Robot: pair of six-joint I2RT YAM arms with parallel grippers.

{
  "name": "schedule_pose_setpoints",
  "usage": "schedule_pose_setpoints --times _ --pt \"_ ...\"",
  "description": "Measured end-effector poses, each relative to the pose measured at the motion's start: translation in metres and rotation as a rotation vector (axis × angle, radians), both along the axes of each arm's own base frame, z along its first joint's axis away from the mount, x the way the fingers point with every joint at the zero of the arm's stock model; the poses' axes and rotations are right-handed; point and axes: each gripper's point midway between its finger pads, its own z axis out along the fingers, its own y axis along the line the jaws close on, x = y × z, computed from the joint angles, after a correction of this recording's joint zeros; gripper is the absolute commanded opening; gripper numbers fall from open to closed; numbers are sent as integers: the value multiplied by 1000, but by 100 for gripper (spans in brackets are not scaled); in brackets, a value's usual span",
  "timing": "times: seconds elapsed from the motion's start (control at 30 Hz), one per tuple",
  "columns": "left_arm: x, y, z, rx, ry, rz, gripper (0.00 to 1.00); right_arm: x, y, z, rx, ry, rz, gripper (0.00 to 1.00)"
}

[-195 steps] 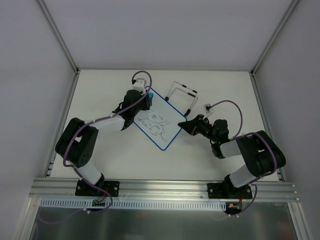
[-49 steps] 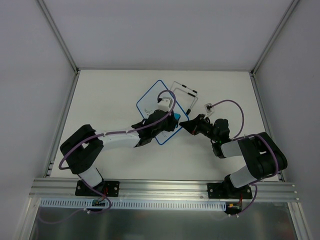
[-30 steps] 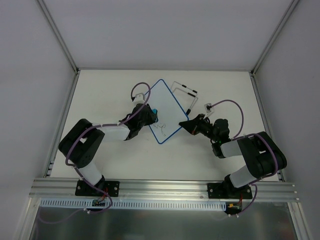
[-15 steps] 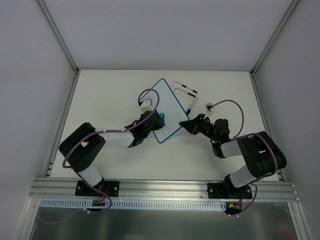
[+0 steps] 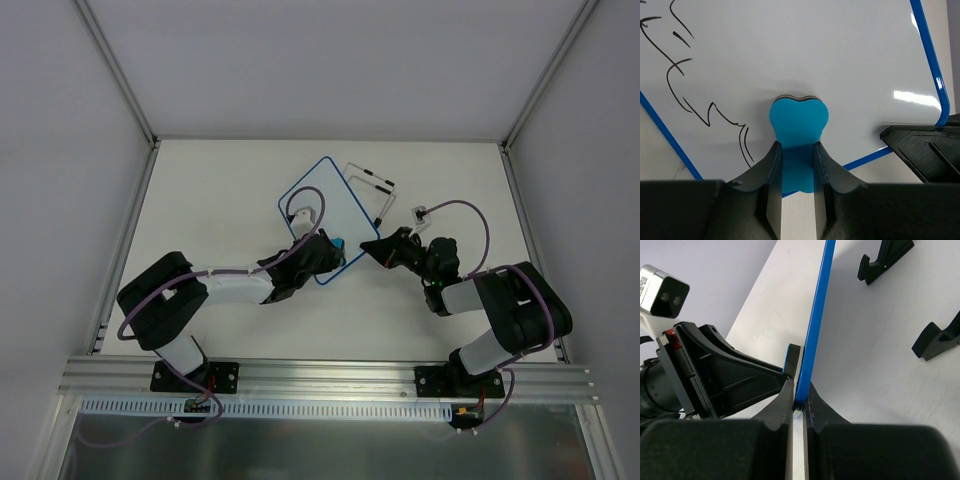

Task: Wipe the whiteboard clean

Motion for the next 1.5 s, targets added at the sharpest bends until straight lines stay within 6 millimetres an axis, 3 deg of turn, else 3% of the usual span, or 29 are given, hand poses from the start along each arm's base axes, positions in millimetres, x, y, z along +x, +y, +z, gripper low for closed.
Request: schedule_pose_setpoints --times 0.17,0.37,0.47,0.7,0.97,1.37,1.5 --pt "16 11 -5 -92 44 37 0 3 -2 0 -2 -2 -20 0" --pt "50 49 -24 -130 77 155 0 4 -2 1 -2 -13 -20 0" --pt "58 55 -29 -144 82 183 0 4 -2 2 -5 -23 -21 0" --pt "64 57 -30 -160 75 197 0 5 -2 3 -8 -30 -24 0" --pt "75 84 -46 -141 106 276 0 4 -1 4 -7 -44 -14 0" --pt "73 82 -47 -123 98 271 0 3 0 5 -8 -52 -3 0" --pt "64 75 -44 -84 73 264 0 3 0 6 -7 -54 -2 0"
